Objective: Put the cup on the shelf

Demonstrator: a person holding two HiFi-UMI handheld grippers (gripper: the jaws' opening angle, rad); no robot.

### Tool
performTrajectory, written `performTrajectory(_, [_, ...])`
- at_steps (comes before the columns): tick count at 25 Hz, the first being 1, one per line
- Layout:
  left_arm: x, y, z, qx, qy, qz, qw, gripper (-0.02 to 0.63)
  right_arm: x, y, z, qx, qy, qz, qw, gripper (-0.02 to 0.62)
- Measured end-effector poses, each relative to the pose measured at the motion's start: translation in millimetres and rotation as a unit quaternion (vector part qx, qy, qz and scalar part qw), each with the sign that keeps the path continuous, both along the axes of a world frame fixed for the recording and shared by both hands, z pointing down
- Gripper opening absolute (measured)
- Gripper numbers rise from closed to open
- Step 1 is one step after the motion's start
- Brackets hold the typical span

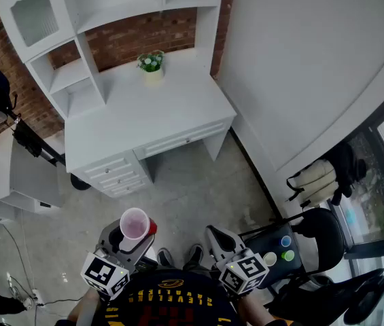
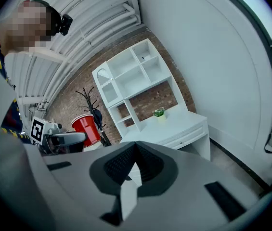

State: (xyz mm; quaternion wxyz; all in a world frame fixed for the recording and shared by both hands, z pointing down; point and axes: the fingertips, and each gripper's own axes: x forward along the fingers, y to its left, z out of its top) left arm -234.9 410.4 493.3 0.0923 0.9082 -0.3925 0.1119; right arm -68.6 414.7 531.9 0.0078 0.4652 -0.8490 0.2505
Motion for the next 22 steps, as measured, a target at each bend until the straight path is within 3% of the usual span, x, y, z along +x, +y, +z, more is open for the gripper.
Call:
performTrajectory(15, [9.9,1.3,-7.8,0.021,-0.016,0.012,0.9996,0.264,9.4,4.2,-0.9,0.01,0.018,0.019,1.0,-0.003])
performTrajectory(22, [41.6,-1.1,-14.4,0.033,-0.02,0.004,0.9992,0.264,38.3,-1.5,-6.9,0.044,0.041,0.014,0.998,-0.003])
